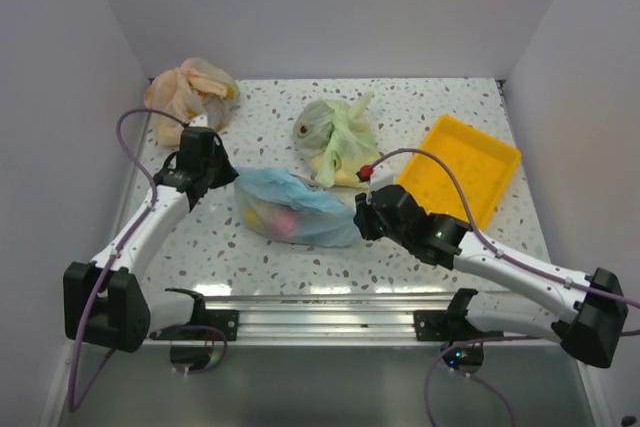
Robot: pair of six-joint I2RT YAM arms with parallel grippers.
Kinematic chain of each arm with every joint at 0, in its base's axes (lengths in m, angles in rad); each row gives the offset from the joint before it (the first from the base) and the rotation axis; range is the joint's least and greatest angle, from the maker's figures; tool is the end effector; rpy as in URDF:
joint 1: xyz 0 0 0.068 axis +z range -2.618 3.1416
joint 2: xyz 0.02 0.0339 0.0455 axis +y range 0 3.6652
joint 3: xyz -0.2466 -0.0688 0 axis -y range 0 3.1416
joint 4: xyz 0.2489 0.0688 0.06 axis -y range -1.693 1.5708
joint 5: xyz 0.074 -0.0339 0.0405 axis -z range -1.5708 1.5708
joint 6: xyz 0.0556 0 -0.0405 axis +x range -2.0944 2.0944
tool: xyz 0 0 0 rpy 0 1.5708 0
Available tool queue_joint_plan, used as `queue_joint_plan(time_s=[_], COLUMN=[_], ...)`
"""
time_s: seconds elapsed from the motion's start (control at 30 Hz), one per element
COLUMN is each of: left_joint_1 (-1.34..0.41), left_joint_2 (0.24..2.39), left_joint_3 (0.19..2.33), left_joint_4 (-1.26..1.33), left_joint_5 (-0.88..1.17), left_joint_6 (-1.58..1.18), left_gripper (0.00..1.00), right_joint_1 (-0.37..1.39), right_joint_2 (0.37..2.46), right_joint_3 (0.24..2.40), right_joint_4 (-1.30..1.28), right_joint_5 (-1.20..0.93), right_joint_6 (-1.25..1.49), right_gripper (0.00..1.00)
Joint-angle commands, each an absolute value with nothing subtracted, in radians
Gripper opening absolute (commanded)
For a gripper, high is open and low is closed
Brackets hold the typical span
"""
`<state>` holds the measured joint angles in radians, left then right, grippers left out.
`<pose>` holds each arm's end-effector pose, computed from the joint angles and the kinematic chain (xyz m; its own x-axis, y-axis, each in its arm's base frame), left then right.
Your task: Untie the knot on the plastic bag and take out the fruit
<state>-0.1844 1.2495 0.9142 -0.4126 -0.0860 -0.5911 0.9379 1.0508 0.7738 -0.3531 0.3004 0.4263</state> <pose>0.2877 -0.0488 0.2342 -0.6224 -0.4487 -0.6413 -0.2723 0.8923 -0.3600 0.1647 0.1967 0.2423 -0.5773 -0.1192 -0.8078 -0.4284 0.8864 0.1753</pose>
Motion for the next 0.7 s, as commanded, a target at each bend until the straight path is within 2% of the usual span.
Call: queue_joint_plan(time_s=[0.0,0.07,0.1,0.2,0.4,0.47,0.67], left_joint_1=[-0.173,-0.175,-0.173,-0.173,-0.173,-0.175,-0.173], left_joint_2=[1.184,1.151,1.137,1.108,1.086,1.092,1.106], left_joint_3=[0.884,0.865,0.861,0.865,0.876,0.888,0.908], left_joint_4=[-0.368,-0.376,-0.379,-0.409,-0.437,-0.448,-0.462], left_joint_5=[0.038,0.064,0.072,0.09,0.117,0.121,0.114], left_joint_6=[-0.522,-0.509,-0.506,-0.497,-0.503,-0.503,-0.505], left_gripper=[0.0,0.0,0.0,0.0,0.0,0.0,0.0], right_joint_1=[0.939,0.939,0.94,0.94,0.962,0.977,1.064], right_joint_2=[1.038,1.058,1.068,1.123,1.29,1.325,1.451], right_joint_3=[0.83,0.901,0.928,1.038,1.21,1.256,1.315], right_joint_4=[-0.413,-0.425,-0.429,-0.442,-0.46,-0.472,-0.497], right_joint_5=[0.215,0.16,0.144,0.069,-0.029,-0.04,-0.002], right_joint_6=[0.301,0.258,0.215,0.126,-0.026,-0.055,-0.152], right_gripper=[0.29,0.51,0.66,0.8,0.82,0.79,0.63])
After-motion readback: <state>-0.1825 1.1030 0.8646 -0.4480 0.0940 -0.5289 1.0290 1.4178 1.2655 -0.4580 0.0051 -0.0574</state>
